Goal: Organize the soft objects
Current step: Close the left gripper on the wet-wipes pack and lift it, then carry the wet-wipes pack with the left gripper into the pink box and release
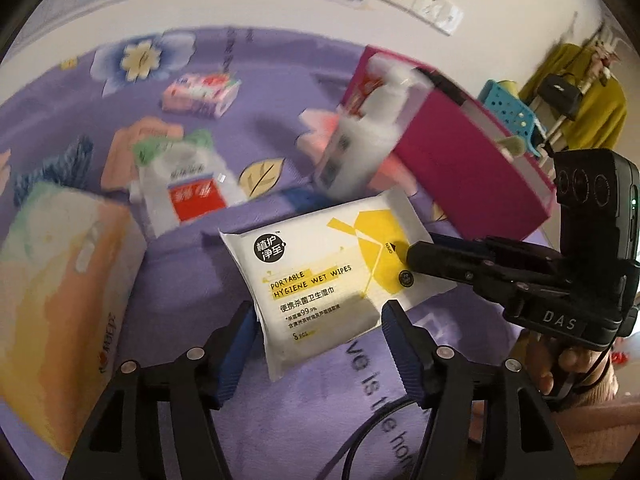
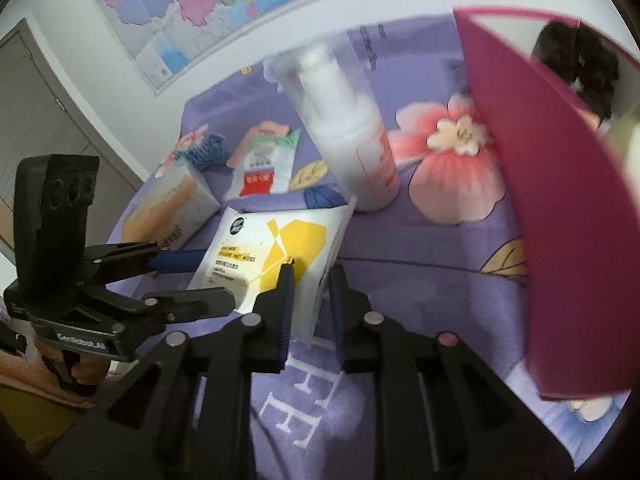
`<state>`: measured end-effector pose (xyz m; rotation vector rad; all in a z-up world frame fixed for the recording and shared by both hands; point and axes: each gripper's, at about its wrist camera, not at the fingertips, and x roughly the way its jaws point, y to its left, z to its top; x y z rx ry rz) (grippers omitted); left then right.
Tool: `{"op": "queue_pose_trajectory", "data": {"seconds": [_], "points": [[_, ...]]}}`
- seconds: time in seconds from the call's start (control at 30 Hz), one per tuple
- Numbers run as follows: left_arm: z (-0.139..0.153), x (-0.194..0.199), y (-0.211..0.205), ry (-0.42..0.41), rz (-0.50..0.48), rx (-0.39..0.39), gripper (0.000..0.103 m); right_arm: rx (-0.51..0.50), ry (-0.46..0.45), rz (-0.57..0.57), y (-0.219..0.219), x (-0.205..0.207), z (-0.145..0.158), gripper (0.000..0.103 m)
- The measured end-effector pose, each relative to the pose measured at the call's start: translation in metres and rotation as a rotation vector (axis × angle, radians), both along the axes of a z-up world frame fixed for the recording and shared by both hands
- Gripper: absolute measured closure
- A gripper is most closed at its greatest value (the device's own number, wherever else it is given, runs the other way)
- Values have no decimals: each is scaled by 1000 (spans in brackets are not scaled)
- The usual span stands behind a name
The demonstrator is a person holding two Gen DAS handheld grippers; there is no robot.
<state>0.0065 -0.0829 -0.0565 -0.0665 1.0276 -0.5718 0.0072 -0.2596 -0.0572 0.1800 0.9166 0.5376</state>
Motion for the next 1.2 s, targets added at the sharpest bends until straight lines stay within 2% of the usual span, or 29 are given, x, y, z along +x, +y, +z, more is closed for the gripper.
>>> {"op": "queue_pose_trajectory", "data": {"seconds": [0.17,0.33,0.57,0.7,0.93,1.2], "points": [[29,-5,-15,-80,-59,-41,39,6,-108,-9,-17,-18,36,83],[55,-5,-46,-124,-158,-97,39,10,-211,-81,-48,-34,72,83],[81,3,-101,-190,-240,-101,39,34,-313,-193,-93,-47,106,83],[94,14,-129,-230,-267,-101,39,39,-337,-262,-119,-44,117,83],[102,40,-161,-239,-279,-107,39,57,-338,-332,-151,-34,122,83],[101,58,-186,-252,-287,-91,39,81,-302,-399,-181,-19,117,83]]}}
